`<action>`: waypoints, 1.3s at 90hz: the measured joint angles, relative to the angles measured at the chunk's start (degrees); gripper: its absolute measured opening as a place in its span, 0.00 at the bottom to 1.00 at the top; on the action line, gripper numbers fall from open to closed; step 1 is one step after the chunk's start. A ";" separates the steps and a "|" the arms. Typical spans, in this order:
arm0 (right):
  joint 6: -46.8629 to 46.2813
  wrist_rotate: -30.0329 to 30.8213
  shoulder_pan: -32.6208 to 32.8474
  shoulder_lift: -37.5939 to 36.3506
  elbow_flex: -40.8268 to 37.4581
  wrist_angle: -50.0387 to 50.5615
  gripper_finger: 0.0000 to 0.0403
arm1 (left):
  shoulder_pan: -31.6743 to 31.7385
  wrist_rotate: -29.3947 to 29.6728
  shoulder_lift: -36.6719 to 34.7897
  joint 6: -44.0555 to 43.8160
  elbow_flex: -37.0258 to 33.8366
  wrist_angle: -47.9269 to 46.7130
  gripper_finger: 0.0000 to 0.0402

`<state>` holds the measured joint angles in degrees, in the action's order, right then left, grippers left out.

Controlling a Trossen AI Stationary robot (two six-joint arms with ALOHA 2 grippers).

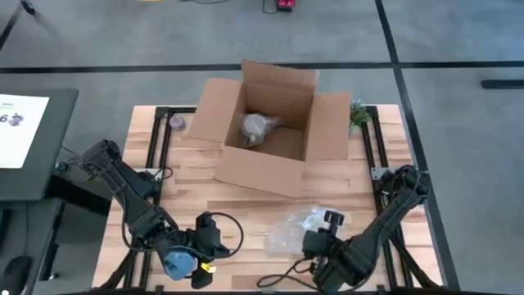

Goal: Wrap mug
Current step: Wrap the white blue mug with the transparent bubble wrap

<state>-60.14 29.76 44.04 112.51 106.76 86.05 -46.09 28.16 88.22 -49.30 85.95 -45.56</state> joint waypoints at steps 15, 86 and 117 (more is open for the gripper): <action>0.15 0.41 -1.90 -0.22 0.00 3.49 0.00 | -0.02 0.02 -0.02 0.00 0.00 -0.02 0.00; 12.63 5.33 -10.17 -0.20 -1.15 1.16 0.00 | -0.02 0.09 -0.01 0.63 0.00 0.00 0.00; 4.98 4.87 -9.53 -0.09 -6.63 0.76 0.00 | -0.02 0.09 0.00 0.53 0.00 0.00 0.00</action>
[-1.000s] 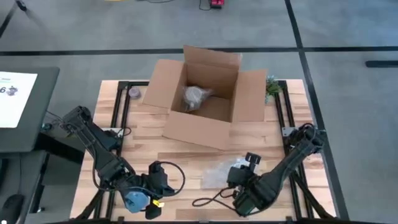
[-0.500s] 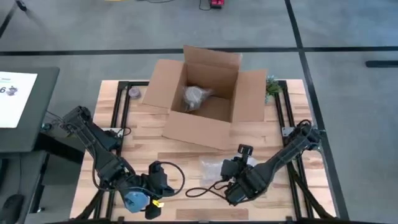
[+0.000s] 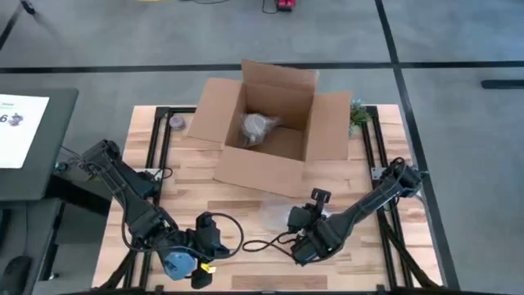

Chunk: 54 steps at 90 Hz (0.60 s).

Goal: Wrap mug
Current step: Wrap the white blue mug with the transparent bubble wrap

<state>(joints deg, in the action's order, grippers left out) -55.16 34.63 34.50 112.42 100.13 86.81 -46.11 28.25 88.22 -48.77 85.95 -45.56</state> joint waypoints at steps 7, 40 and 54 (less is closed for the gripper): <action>-3.32 0.00 0.66 0.00 -0.04 1.96 0.01 | 0.00 0.00 0.00 -0.05 0.00 0.00 0.00; -10.26 -2.19 2.72 0.00 -1.07 3.19 0.29 | -0.04 0.02 -0.01 0.06 0.00 0.00 0.00; -11.83 -3.72 3.01 0.00 -1.09 3.19 0.34 | -0.24 0.02 0.00 -0.03 0.00 0.02 0.00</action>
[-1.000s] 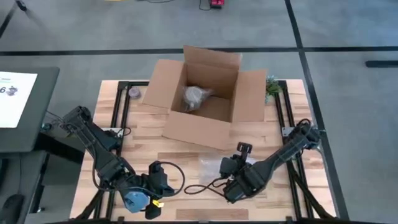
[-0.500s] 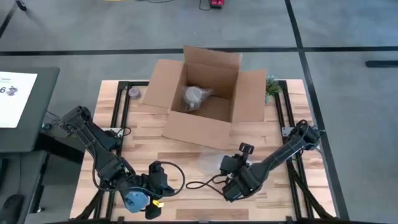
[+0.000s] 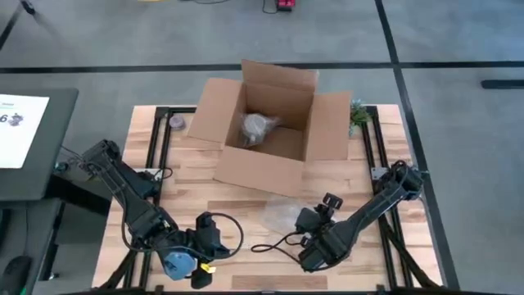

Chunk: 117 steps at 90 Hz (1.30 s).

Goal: Wrap mug
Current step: Wrap the white blue mug with the transparent bubble wrap

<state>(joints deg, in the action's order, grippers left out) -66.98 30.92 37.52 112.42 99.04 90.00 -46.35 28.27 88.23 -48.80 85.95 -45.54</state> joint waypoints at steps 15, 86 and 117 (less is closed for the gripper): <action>-0.09 -2.67 -0.20 0.00 0.00 0.00 0.34 | -0.02 0.00 -0.02 -0.06 0.00 0.00 0.00; 13.00 -16.71 -4.12 -7.44 0.07 -10.81 0.02 | -0.02 0.50 0.00 -0.06 0.00 0.06 0.00; 22.75 -24.36 -8.47 1.26 -0.52 -13.58 0.00 | -0.02 0.55 -0.01 -0.06 0.00 0.04 0.00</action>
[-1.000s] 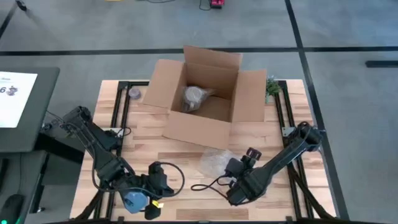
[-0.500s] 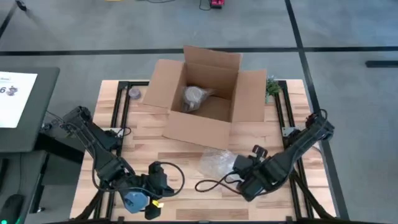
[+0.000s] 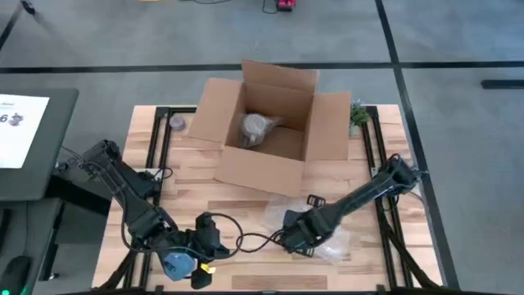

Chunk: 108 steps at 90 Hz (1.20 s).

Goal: Wrap mug
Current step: Wrap the white blue mug with the transparent bubble wrap

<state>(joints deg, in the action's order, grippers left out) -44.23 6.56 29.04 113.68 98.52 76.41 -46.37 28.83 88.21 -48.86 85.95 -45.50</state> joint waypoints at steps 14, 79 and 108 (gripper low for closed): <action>-0.20 -5.36 -0.22 -0.96 -8.19 -9.11 0.00 | 0.00 0.01 -0.01 0.09 0.00 -0.02 0.00; -8.74 -6.37 -0.57 -15.06 -11.77 -8.73 0.00 | 0.00 0.06 0.00 0.00 0.00 0.05 0.00; -13.84 -0.71 -2.23 -14.90 -22.94 -20.68 0.00 | 0.04 0.08 -0.01 -0.20 0.00 0.24 0.00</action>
<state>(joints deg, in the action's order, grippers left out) -58.07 5.85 26.82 98.78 75.58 55.73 -46.33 28.91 88.20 -49.06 85.95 -45.26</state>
